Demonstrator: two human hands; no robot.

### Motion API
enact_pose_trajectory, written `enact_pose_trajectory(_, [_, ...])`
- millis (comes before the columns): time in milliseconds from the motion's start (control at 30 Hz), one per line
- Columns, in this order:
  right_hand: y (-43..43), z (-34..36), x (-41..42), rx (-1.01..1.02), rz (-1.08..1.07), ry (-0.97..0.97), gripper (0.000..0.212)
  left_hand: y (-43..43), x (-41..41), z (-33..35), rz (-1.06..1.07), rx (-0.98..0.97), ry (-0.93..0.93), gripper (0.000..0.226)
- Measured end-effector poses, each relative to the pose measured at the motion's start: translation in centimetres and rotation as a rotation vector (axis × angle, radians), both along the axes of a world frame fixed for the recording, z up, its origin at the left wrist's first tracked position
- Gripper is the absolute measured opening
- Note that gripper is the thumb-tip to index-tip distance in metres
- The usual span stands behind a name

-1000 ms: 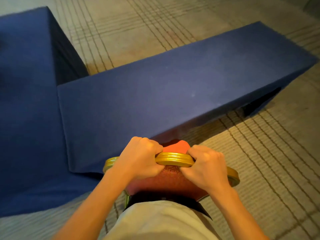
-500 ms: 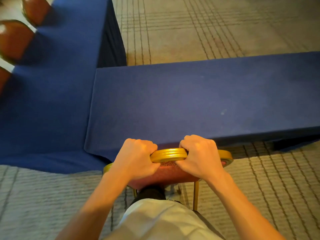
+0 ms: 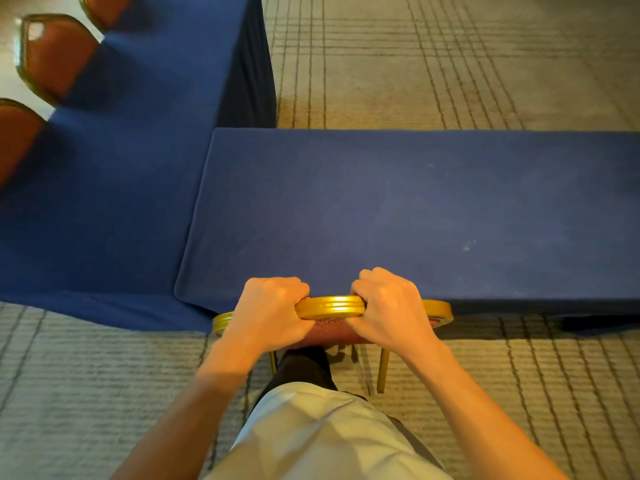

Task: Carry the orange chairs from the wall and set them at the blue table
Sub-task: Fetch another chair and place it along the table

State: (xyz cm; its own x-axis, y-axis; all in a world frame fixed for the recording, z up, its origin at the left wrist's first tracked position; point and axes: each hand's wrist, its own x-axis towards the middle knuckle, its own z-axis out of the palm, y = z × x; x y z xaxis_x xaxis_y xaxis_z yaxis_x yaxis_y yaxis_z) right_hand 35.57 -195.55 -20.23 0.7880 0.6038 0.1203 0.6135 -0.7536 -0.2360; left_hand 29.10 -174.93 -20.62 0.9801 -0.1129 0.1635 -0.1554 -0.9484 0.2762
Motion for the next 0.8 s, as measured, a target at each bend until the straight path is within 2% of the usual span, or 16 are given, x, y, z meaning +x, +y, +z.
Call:
enact_pose_trajectory(167, [0.6, -1.1, 0.7, -0.039, 0.050, 0.027, 0.023, 0.5, -0.1, -1.4, 0.032, -0.017, -0.010, 0.041])
enact_pose_trajectory(333, [0.7, -1.9, 2.5, -0.029, 0.078, 0.075, 0.026, 0.6, 1.3, -2.2, 0.069, -0.033, -0.039, 0.034])
enact_pose_trajectory(467, [0.5, -5.1, 2.4, -0.110, 0.137, 0.157, 0.028, 0.5, 1.4, -5.6, 0.038, -0.001, 0.084, 0.028])
enact_pose_trajectory(600, [-0.2, -9.9, 0.2, -0.162, 0.135, 0.295, 0.029, -0.4, -0.4, -10.2, 0.001, 0.100, 0.252, 0.037])
enact_pose_trajectory(667, [0.0, -11.0, -0.3, -0.160, 0.125, 0.354, 0.030, -0.3, -0.9, -11.6, 0.048, 0.067, 0.285, 0.044])
enact_pose_trajectory(800, [1.3, -11.2, 0.3, -0.146, 0.171, 0.426, 0.030, 1.2, -1.2, -12.8, 0.172, -0.023, 0.326, 0.038])
